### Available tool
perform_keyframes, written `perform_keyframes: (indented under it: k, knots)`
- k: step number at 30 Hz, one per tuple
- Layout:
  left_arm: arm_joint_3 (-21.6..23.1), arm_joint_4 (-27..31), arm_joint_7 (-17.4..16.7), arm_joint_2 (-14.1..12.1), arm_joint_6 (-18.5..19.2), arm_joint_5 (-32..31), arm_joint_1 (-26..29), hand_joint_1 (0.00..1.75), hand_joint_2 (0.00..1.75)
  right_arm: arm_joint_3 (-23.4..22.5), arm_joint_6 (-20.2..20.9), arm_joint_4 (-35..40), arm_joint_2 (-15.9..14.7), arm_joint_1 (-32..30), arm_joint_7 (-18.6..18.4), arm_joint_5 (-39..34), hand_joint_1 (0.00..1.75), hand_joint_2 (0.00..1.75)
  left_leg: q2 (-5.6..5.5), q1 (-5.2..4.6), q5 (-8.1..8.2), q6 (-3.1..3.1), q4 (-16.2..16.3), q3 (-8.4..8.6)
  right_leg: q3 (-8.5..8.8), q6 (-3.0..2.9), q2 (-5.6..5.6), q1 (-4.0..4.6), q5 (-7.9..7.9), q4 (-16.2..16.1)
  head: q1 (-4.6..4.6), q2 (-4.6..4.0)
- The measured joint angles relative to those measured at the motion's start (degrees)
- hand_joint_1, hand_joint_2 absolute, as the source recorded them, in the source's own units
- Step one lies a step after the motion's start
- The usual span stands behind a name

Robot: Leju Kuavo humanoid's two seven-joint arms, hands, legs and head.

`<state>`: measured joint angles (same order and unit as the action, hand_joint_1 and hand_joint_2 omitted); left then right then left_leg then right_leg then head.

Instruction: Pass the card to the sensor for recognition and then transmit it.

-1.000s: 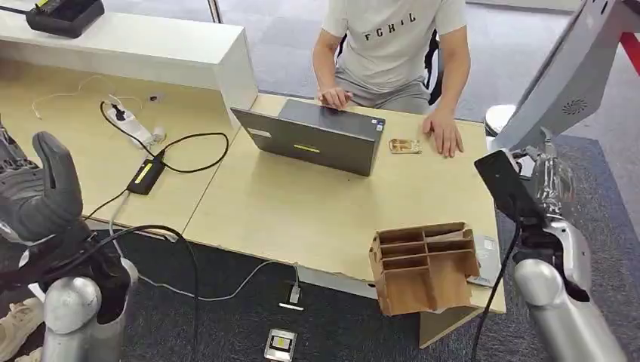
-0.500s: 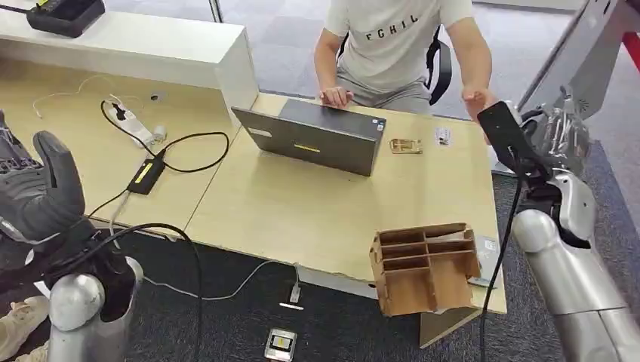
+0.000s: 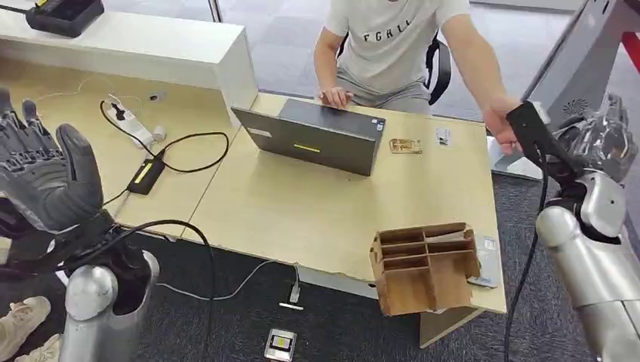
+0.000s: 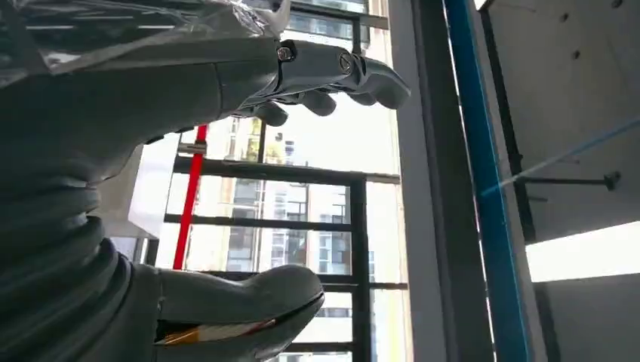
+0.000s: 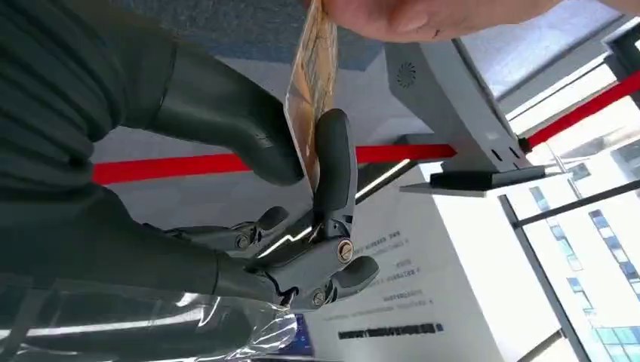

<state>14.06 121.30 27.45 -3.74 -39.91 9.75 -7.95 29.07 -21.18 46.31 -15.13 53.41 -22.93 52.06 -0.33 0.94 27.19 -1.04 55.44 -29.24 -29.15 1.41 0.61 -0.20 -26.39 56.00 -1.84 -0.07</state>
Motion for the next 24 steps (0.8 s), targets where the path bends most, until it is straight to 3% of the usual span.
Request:
perform_keyframes:
  k: [12, 13, 14, 24]
  knots:
    - [2.27, -2.18, 0.15, -1.20, 0.00, 1.29, -1.31, 0.00, 1.75, -0.26, 0.44, -0.26, -3.04, -1.78, -1.75, 0.81, 1.75, 1.75, 0.00, 0.00, 0.00, 0.00, 0.01, -0.01, 0.00, 0.00, 0.00, 0.00, 0.00, 0.00, 0.00, 0.00]
    - [2.43, -2.32, 0.15, -1.27, 0.00, 1.40, -1.31, 0.00, 1.75, -0.31, 0.44, -0.26, -3.23, -1.96, -1.75, 0.92, 0.09, 1.75, 0.00, 0.00, 0.00, 0.00, 0.01, -0.01, 0.00, 0.00, 0.00, 0.00, 0.00, 0.00, 0.00, 0.00]
    - [2.56, -2.36, 0.15, -1.36, 0.00, 1.51, -1.30, 0.00, 1.75, -0.39, 0.44, -0.22, -3.45, -2.15, -1.77, 1.01, 0.00, 1.75, 0.01, 0.00, 0.00, 0.00, 0.00, -0.01, 0.00, 0.00, 0.00, 0.00, 0.00, 0.00, -0.02, 0.00]
    - [3.17, -2.95, 0.37, -1.86, 0.00, 1.66, -1.18, 0.00, 1.75, -0.74, 0.35, 0.35, -4.26, -3.52, -1.86, 2.55, 0.00, 1.75, 0.00, 0.00, 0.00, 0.00, 0.00, -0.01, 0.01, 0.00, 0.01, 0.00, 0.00, 0.02, 0.00, 0.00]
